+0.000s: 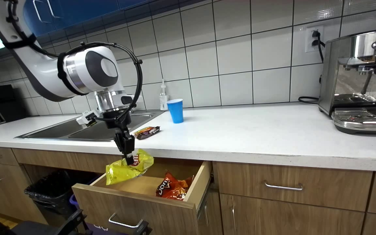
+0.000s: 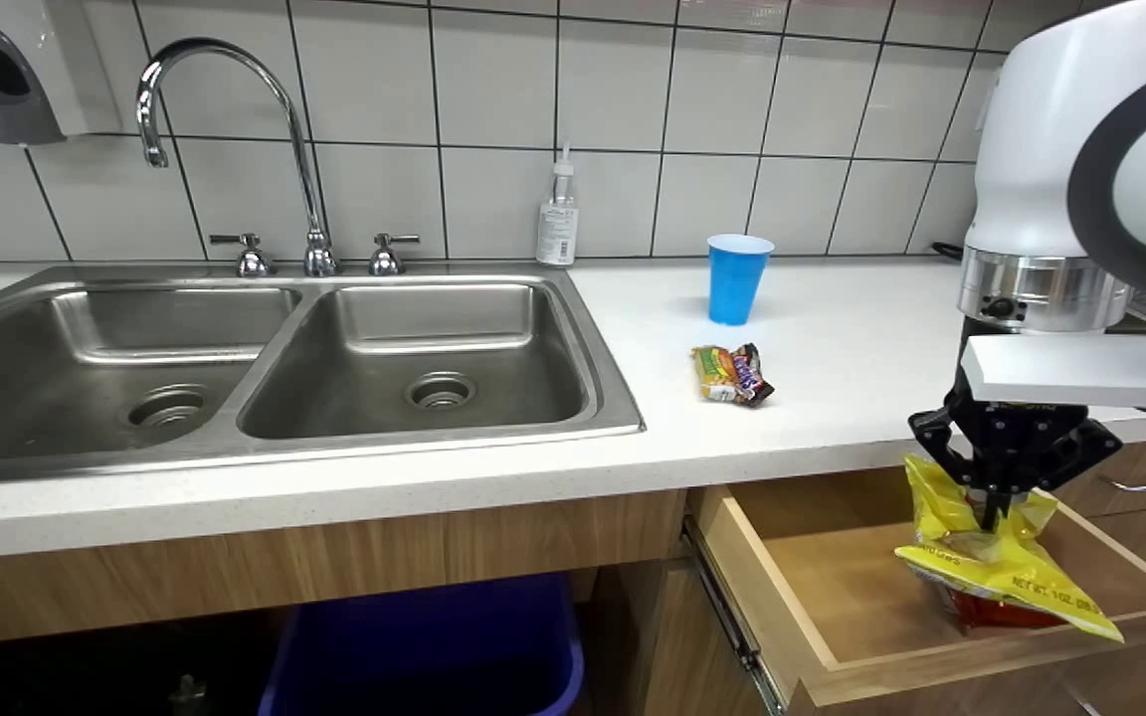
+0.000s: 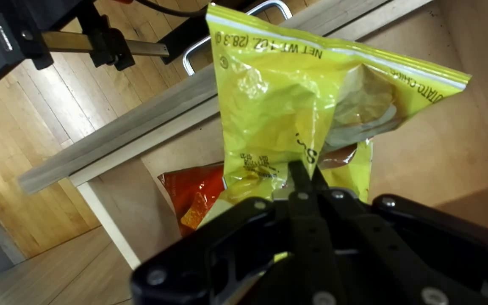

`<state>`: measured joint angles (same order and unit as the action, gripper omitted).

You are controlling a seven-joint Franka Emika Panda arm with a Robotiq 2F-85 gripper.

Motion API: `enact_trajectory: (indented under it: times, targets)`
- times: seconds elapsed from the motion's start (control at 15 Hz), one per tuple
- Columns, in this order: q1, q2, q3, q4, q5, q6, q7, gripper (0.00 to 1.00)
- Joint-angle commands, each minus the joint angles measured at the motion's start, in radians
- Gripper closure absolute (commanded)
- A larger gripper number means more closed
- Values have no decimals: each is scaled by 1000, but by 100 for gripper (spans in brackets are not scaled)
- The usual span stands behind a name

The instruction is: Put the red and yellow packets in the open drawer, then close the drawer

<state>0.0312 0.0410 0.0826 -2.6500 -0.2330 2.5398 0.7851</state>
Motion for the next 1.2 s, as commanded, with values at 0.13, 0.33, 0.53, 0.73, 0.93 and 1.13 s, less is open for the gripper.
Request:
enact_trajectory:
  times: [0.13,0.33,0.53,0.73,0.93,1.13]
  targets:
    - [27,58,-28,61,-35,0,62,100]
    - [37,77,-40,76,-36,0,72,100]
    - [47,90,-53,87,-37,1,83,72]
    - [53,90,-65,89,-32,0,80,52]
    - [52,77,-71,81,-22,-7,65,30]
    - [46,56,-74,67,-9,-17,41,6]
